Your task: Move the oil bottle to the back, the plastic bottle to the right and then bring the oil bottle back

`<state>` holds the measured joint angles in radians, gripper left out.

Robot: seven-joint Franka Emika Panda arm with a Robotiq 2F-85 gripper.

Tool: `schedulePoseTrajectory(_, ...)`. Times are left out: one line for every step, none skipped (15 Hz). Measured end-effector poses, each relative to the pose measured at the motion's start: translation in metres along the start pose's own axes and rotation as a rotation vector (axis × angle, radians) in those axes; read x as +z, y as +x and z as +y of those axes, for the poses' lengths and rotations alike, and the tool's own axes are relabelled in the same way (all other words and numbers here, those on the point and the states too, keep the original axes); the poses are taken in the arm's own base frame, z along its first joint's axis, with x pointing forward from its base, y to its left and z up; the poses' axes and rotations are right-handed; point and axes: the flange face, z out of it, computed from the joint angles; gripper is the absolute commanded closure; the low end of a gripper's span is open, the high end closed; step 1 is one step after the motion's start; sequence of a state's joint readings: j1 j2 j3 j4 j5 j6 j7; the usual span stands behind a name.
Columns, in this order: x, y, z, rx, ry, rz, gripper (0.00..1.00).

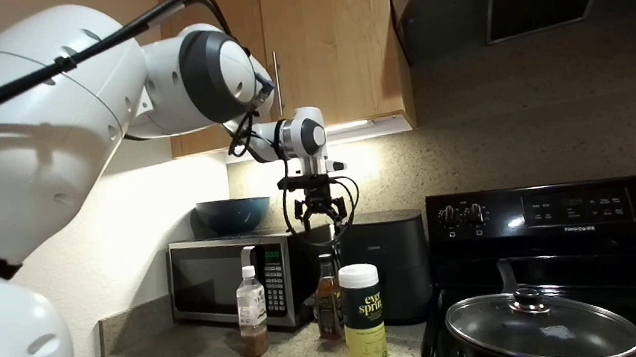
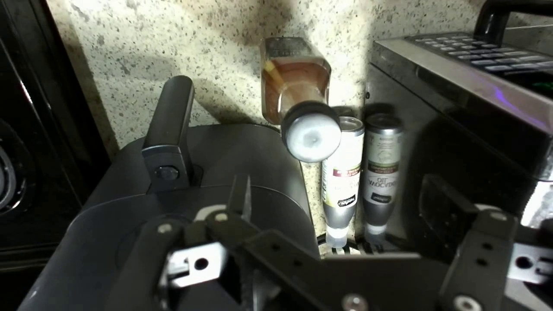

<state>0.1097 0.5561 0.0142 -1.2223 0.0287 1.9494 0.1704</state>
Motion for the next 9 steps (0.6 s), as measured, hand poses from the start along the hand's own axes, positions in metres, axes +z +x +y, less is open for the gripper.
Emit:
schedulePoseTrajectory(-0.005, -0.005, 0.004, 0.02, -0.002, 0.011, 0.0)
schedulePoseTrajectory(-0.009, -0.01, 0.009, 0.044, -0.005, 0.022, 0.0)
schedulePoseTrajectory(-0.014, -0.015, 0.014, 0.069, -0.008, 0.035, 0.0)
schedulePoseTrajectory(-0.018, -0.021, 0.019, 0.092, -0.01, 0.047, 0.0)
schedulePoseTrajectory(-0.021, -0.027, 0.023, 0.116, -0.013, 0.062, 0.0)
schedulePoseTrajectory(-0.024, -0.033, 0.027, 0.137, -0.016, 0.076, 0.0)
schedulePoseTrajectory(-0.027, -0.04, 0.031, 0.16, -0.02, 0.093, 0.0)
schedulePoseTrajectory(-0.03, -0.047, 0.035, 0.183, -0.025, 0.108, 0.0)
schedulePoseTrajectory(-0.031, -0.055, 0.037, 0.205, -0.029, 0.121, 0.0)
